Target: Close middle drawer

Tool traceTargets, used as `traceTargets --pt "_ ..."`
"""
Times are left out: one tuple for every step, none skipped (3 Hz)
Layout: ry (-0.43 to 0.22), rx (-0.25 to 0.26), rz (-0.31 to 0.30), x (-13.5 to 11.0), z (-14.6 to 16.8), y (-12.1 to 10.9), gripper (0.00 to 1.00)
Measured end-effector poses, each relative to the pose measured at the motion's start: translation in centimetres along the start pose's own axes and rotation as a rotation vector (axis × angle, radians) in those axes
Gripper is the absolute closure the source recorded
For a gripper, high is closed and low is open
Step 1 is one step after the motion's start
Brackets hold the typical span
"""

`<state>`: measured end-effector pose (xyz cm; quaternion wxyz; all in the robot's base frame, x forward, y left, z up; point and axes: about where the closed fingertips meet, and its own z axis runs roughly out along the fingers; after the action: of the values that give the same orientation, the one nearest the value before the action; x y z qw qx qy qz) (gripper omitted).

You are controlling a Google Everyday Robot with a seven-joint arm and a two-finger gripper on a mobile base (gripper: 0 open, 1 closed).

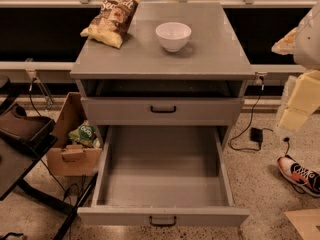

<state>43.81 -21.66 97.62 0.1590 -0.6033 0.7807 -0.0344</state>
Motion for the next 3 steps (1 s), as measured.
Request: traceTargets --pt "-0.006 0.020 -0.010 -0.3 -0.3 0.4 0.00" --pt "0.002 0.056 -0.007 0.8 1.2 3.1 0.00" --pt "0.078 0.177 -0.068 2.4 3.0 7.0 0.03"
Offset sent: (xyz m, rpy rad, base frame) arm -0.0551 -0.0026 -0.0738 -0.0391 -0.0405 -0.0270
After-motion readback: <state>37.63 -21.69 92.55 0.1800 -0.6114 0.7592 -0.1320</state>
